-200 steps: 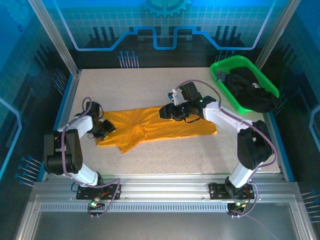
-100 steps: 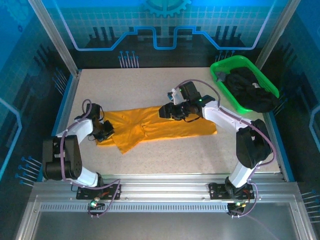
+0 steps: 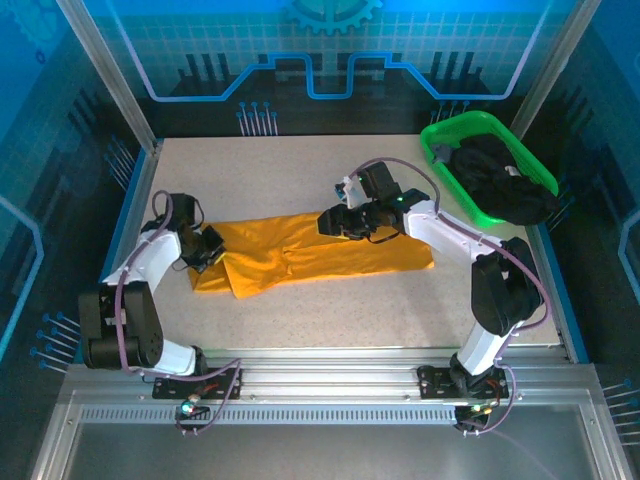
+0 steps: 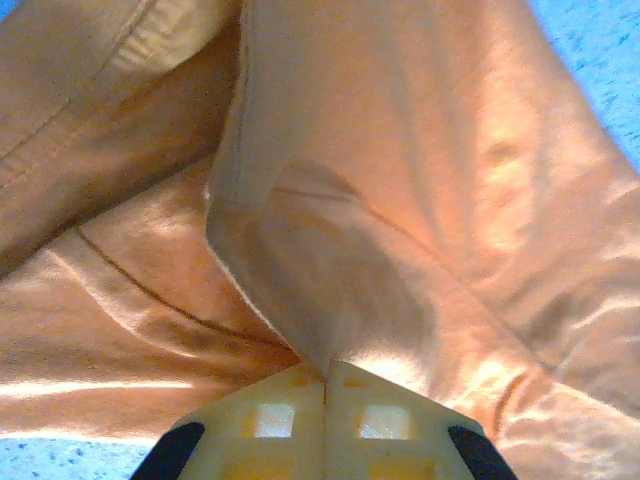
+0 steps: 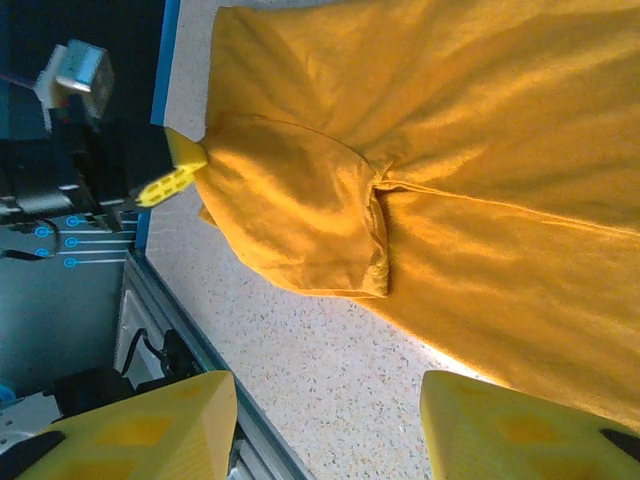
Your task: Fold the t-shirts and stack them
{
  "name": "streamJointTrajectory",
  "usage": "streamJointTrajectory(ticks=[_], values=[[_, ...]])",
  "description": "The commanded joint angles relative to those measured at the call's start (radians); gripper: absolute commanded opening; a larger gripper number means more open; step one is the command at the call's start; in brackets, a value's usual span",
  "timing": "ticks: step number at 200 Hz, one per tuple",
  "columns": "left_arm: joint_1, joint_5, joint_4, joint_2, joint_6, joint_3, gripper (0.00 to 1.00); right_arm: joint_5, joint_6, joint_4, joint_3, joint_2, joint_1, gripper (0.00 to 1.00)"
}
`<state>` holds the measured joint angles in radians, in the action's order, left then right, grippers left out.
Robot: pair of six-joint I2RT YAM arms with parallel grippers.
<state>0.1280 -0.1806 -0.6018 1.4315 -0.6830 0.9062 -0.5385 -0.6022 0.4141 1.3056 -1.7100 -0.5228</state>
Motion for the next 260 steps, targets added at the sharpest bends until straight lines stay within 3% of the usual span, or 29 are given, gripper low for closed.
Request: streamJointTrajectory(ticks=[1, 75, 214, 228, 260], values=[[-0.001, -0.025, -0.063, 0.017, -0.047, 0.080, 0.00, 0.005, 0.009, 0.028, 0.029, -0.011, -0.009, 0.52], [0.044, -0.011, -0.089, 0.181, -0.013, 0.251, 0.00, 0.015, 0.010, 0.041, 0.003, 0.007, 0.004, 0.51], [0.055, 0.190, -0.094, 0.465, 0.139, 0.397, 0.02, 0.103, 0.030, 0.099, -0.025, 0.023, 0.064, 0.49], [0.052, 0.214, -0.100, 0.478, 0.147, 0.405, 0.07, 0.148, 0.042, 0.139, -0.022, 0.029, 0.092, 0.47], [0.032, 0.286, -0.126, 0.423, 0.138, 0.400, 0.38, 0.238, 0.094, 0.239, 0.007, 0.026, 0.175, 0.42]])
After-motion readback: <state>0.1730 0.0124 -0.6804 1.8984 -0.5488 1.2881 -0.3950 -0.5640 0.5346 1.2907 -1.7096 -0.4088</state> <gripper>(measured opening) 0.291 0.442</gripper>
